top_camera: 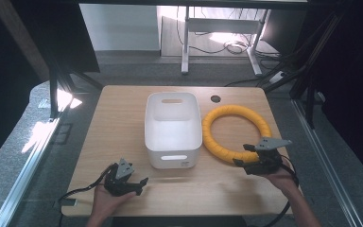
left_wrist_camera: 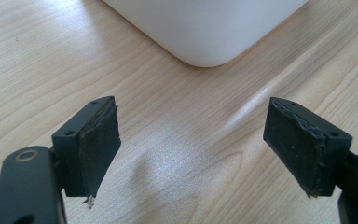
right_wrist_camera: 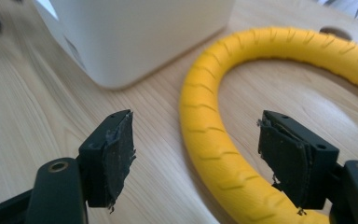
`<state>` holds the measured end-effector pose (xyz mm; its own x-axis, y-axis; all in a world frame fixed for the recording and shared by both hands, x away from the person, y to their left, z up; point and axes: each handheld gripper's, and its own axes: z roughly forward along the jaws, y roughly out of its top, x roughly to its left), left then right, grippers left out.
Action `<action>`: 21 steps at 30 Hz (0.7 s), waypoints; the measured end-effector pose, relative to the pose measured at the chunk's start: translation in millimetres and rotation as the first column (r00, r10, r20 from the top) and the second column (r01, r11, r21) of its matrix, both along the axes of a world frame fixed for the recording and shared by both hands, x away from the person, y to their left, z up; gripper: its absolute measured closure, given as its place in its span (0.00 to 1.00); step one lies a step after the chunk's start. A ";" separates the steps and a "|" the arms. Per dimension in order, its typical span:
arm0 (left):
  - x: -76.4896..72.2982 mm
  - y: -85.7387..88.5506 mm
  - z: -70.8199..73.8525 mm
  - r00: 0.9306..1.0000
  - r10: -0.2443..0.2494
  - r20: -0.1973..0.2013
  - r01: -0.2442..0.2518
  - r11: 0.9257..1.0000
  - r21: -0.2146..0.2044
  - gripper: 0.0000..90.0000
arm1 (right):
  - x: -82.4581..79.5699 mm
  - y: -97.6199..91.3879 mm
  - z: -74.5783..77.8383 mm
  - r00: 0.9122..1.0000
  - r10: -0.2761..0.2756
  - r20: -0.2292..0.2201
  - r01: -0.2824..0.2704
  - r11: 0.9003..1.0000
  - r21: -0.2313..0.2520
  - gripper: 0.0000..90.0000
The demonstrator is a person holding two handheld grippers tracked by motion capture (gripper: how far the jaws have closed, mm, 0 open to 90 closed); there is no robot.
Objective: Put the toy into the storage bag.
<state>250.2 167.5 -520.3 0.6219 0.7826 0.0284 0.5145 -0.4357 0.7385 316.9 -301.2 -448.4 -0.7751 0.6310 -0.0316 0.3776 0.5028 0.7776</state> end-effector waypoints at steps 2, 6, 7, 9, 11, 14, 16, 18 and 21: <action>-0.2 0.3 0.4 1.000 0.001 0.001 -0.001 1.000 0.000 0.21 | 5.3 0.3 1.4 1.000 0.008 -0.013 -0.009 1.000 -0.023 0.30; -0.4 0.4 0.7 1.000 0.002 0.002 -0.002 1.000 0.000 0.21 | 25.7 4.4 5.1 0.997 0.030 -0.065 -0.036 0.995 -0.098 0.30; -0.3 0.3 0.5 1.000 0.002 0.001 -0.002 1.000 0.000 0.21 | 28.8 5.6 4.8 0.997 0.033 -0.075 -0.040 0.994 -0.104 0.30; -0.2 -0.6 -0.4 1.000 0.003 0.000 -0.003 1.000 -0.004 0.21 | 31.5 7.0 4.1 0.996 0.036 -0.085 -0.045 0.992 -0.115 0.30; 0.0 -1.2 -1.1 1.000 0.002 -0.002 -0.002 1.000 -0.001 0.21 | 36.6 9.3 1.7 0.995 0.038 -0.096 -0.052 0.989 -0.140 0.30; 0.5 -2.2 -2.2 1.000 0.002 -0.005 -0.002 1.000 -0.002 0.21 | 45.5 13.1 -4.3 0.991 0.044 -0.127 -0.065 0.985 -0.161 0.32; 0.6 -2.6 -2.8 1.000 0.000 -0.006 0.000 1.000 -0.004 0.21 | 49.7 15.7 -6.8 0.988 0.048 -0.147 -0.074 0.981 -0.179 0.32; 0.6 -2.7 -2.9 1.000 -0.001 -0.007 0.001 1.000 -0.002 0.21 | 53.8 18.8 -8.8 0.985 0.059 -0.160 -0.089 0.977 -0.192 0.33; 0.7 -2.6 -3.0 1.000 -0.001 -0.007 0.001 1.000 0.001 0.21 | 58.9 24.6 -11.2 0.980 0.074 -0.186 -0.116 0.968 -0.224 0.34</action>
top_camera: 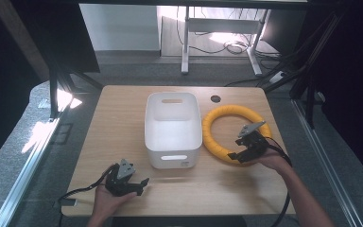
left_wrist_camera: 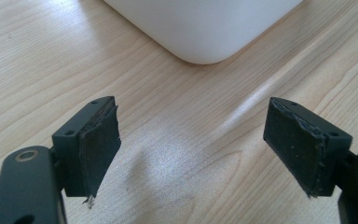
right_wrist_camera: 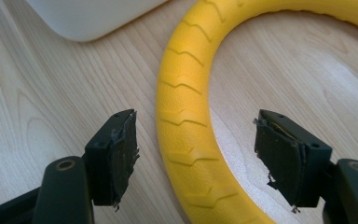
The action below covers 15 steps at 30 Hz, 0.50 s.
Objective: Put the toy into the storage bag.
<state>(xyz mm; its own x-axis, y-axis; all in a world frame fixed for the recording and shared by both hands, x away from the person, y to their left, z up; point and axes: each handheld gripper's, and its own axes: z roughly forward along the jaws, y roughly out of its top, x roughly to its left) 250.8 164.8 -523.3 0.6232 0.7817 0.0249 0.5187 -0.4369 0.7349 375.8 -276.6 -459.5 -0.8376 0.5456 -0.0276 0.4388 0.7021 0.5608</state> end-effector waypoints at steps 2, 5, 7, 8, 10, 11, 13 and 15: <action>0.1 0.0 -0.1 1.000 -0.001 -0.001 0.001 1.000 0.001 0.21 | 1.4 1.8 -0.4 1.000 0.009 -0.008 -0.009 1.000 -0.007 0.34; 0.2 0.0 -0.3 1.000 -0.005 -0.002 0.005 1.000 0.007 0.21 | 5.2 9.1 -2.4 0.999 0.028 -0.027 -0.029 0.999 -0.033 0.35; 0.2 0.0 -0.2 1.000 -0.006 -0.003 0.006 1.000 0.007 0.21 | 6.8 10.9 -4.2 0.999 0.029 -0.033 -0.030 0.999 -0.040 0.35; 0.2 0.0 -0.2 1.000 -0.005 -0.002 0.005 1.000 0.005 0.21 | 7.9 11.5 -5.7 0.999 0.031 -0.038 -0.032 0.998 -0.045 0.35; 0.2 -0.1 -0.2 1.000 -0.004 -0.002 0.004 1.000 0.004 0.21 | 10.1 12.4 -8.8 0.998 0.034 -0.045 -0.036 0.998 -0.055 0.35; 0.2 -0.2 -0.3 1.000 -0.004 -0.003 0.004 1.000 0.004 0.21 | 11.1 12.6 -10.0 0.998 0.034 -0.048 -0.037 0.998 -0.058 0.35; 0.2 -0.5 -0.5 1.000 -0.004 -0.004 0.004 1.000 0.003 0.21 | 12.8 13.1 -11.8 0.998 0.031 -0.054 -0.035 0.998 -0.061 0.35; 0.3 -0.6 -0.7 1.000 -0.005 -0.005 0.005 1.000 0.005 0.21 | 14.4 13.2 -13.4 0.998 0.033 -0.059 -0.037 0.997 -0.066 0.35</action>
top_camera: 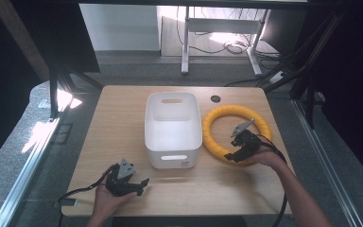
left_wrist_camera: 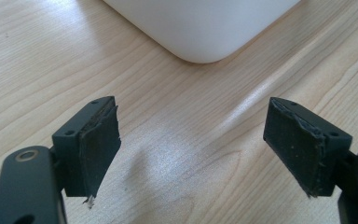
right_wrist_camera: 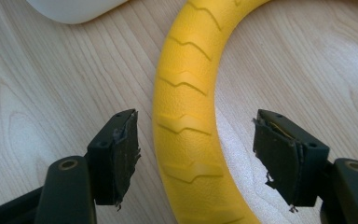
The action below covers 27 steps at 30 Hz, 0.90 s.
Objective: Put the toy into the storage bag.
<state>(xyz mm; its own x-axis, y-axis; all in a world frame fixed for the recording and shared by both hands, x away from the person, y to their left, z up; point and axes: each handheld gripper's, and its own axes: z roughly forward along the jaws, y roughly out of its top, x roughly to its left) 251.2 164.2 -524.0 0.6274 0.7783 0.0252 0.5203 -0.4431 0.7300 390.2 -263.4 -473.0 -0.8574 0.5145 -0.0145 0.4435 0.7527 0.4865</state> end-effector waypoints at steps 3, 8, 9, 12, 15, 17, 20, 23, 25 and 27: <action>-0.1 -0.1 0.0 1.000 -0.001 -0.001 0.001 1.000 0.000 0.21 | 1.4 0.2 -2.6 1.000 0.000 -0.009 0.000 1.000 -0.013 0.35; 0.0 -0.1 -0.1 1.000 -0.002 -0.001 0.002 1.000 0.002 0.21 | 3.5 1.6 -5.8 1.000 0.007 -0.023 -0.008 1.000 -0.029 0.35; 0.0 -0.1 -0.2 1.000 -0.002 -0.001 0.002 1.000 0.002 0.21 | 4.1 2.3 -6.5 0.999 0.013 -0.029 -0.014 0.999 -0.033 0.35; 0.0 0.0 0.0 1.000 -0.002 0.000 0.002 1.000 0.002 0.21 | 5.6 5.3 -7.9 0.999 0.032 -0.039 -0.034 0.998 -0.054 0.35; -0.2 0.6 0.6 1.000 -0.001 0.003 0.001 1.000 0.000 0.21 | 6.9 9.0 -9.2 0.998 0.044 -0.050 -0.048 0.997 -0.068 0.36; -0.3 0.8 0.7 1.000 -0.001 0.005 0.001 1.000 -0.002 0.21 | 7.7 11.4 -11.1 0.997 0.051 -0.059 -0.055 0.995 -0.084 0.36; -0.1 0.8 0.6 1.000 -0.002 0.004 0.002 1.000 0.000 0.21 | 9.7 13.6 -14.9 0.996 0.059 -0.073 -0.066 0.993 -0.098 0.37; -0.1 0.8 0.7 1.000 -0.002 0.005 0.002 1.000 -0.001 0.21 | 11.5 14.6 -17.6 0.995 0.065 -0.082 -0.074 0.991 -0.110 0.38; -0.1 0.9 0.7 1.000 -0.002 0.005 0.002 1.000 -0.001 0.21 | 11.9 14.9 -18.5 0.994 0.066 -0.083 -0.075 0.991 -0.110 0.38; -0.2 0.8 0.7 1.000 -0.002 0.005 0.002 1.000 0.000 0.21 | 12.3 15.5 -19.9 0.994 0.067 -0.089 -0.077 0.990 -0.119 0.40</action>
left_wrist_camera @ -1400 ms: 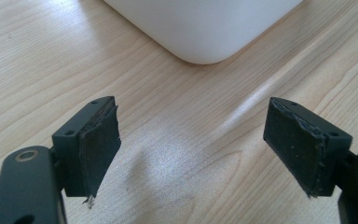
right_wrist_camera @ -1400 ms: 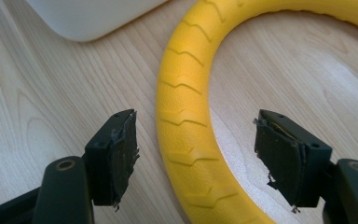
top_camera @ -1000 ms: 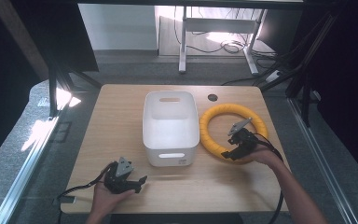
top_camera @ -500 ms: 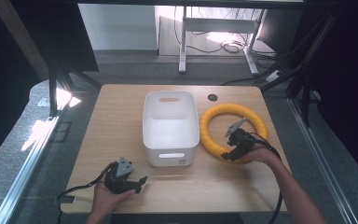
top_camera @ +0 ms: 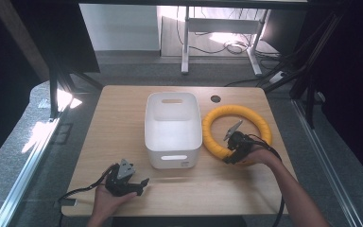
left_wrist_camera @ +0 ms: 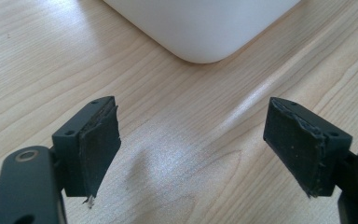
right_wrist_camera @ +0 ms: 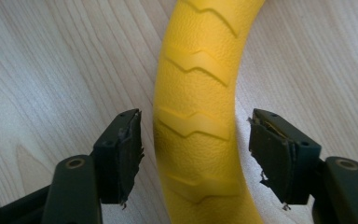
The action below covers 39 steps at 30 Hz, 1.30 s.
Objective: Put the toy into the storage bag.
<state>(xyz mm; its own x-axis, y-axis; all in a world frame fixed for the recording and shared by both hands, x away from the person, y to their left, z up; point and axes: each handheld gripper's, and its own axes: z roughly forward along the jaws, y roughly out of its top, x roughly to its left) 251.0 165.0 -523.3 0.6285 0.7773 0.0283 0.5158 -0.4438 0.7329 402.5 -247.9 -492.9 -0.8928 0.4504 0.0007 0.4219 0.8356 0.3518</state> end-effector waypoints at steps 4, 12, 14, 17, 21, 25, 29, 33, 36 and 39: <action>-0.1 0.0 0.1 1.000 0.001 0.000 -0.001 1.000 -0.001 0.21 | 0.6 2.4 -4.3 1.000 0.009 -0.012 -0.009 1.000 -0.013 0.41; 0.0 -0.1 -0.1 1.000 0.000 0.000 0.000 1.000 0.000 0.21 | 1.7 6.7 -9.8 0.999 0.028 -0.035 -0.029 0.999 -0.039 0.46; -0.1 -0.3 -0.1 1.000 0.001 -0.001 -0.001 1.000 0.000 0.21 | 1.9 8.6 -12.1 0.999 0.038 -0.037 -0.040 0.998 -0.057 0.46; -0.1 -0.3 -0.1 1.000 0.001 -0.001 -0.001 1.000 0.000 0.21 | 3.1 10.0 -12.0 0.999 0.040 -0.034 -0.042 0.997 -0.059 0.50; -0.1 -0.2 -0.2 1.000 0.000 0.000 0.000 1.000 -0.002 0.21 | 6.1 10.2 -10.5 0.998 0.051 -0.044 -0.054 0.996 -0.070 0.56; -0.3 -0.3 -0.1 1.000 0.001 -0.001 -0.001 1.000 -0.001 0.21 | 6.4 9.7 -10.5 0.998 0.034 -0.049 -0.038 0.997 -0.064 0.56; -0.3 -0.1 0.0 1.000 0.002 0.000 -0.002 1.000 0.001 0.21 | 8.4 4.7 -5.1 0.998 0.026 -0.055 -0.026 1.000 0.001 0.56; -0.2 -0.5 -0.4 1.000 0.001 -0.002 -0.001 1.000 0.003 0.21 | 9.9 1.2 3.1 0.998 0.010 -0.055 -0.006 0.998 0.068 0.56; -0.4 -0.2 -0.1 1.000 0.001 0.000 -0.001 1.000 0.002 0.21 | 11.0 -5.6 13.0 0.998 -0.014 -0.061 0.023 0.988 0.153 0.57; -0.3 -0.3 -0.2 1.000 0.001 -0.001 -0.001 1.000 0.001 0.21 | 11.8 -11.9 20.0 0.997 -0.024 -0.068 0.039 0.974 0.224 0.57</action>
<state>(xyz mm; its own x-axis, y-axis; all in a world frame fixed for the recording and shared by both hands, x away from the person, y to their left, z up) 250.7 164.7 -523.5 0.6274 0.7782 0.0289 0.5170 -0.4440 0.7318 414.3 -259.8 -472.9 -0.8728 0.4604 0.1622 0.4748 0.7239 0.5005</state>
